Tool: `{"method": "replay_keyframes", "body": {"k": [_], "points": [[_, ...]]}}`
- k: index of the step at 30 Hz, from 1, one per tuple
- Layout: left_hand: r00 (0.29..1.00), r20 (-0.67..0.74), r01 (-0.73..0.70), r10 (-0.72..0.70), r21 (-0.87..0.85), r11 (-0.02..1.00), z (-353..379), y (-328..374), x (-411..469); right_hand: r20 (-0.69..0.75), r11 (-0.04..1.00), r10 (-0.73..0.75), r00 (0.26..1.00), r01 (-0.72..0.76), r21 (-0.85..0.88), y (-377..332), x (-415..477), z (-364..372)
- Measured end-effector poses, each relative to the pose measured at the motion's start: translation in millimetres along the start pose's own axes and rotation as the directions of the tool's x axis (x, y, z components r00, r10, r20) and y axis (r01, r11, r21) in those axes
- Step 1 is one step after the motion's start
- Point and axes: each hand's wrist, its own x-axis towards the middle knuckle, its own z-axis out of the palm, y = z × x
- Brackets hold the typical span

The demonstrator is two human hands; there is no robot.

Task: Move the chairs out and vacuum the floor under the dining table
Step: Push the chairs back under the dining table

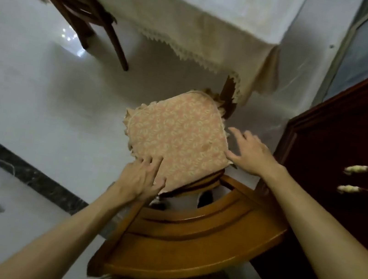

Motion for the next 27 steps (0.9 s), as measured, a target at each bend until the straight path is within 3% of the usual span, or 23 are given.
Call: {"method": "replay_keyframes", "body": {"k": [5,14,20,25,27], "points": [[0.985,0.089,0.153,-0.150,-0.034,0.988,21.0,11.2,-7.9,0.216,0.999,-0.050,0.975,0.052,-0.006,11.7,11.4,25.3],[0.918,0.278,0.310,-0.283,-0.057,0.949,58.2,13.4,-15.9,0.530,0.994,-0.054,0.846,0.096,-0.052,21.8,20.1,67.1],[0.759,0.565,0.400,-0.322,-0.015,0.916,82.2,3.9,-15.7,0.680,0.986,0.068,0.730,0.053,-0.157,21.7,17.2,73.7],[0.588,0.773,0.426,-0.238,-0.046,0.904,91.7,-4.3,0.2,0.788,0.971,0.223,0.574,-0.059,-0.232,26.4,20.9,90.6],[0.543,0.813,0.432,-0.208,-0.058,0.900,95.4,-7.5,5.6,0.788,0.965,0.251,0.563,-0.087,-0.246,24.1,22.2,94.4]]}}
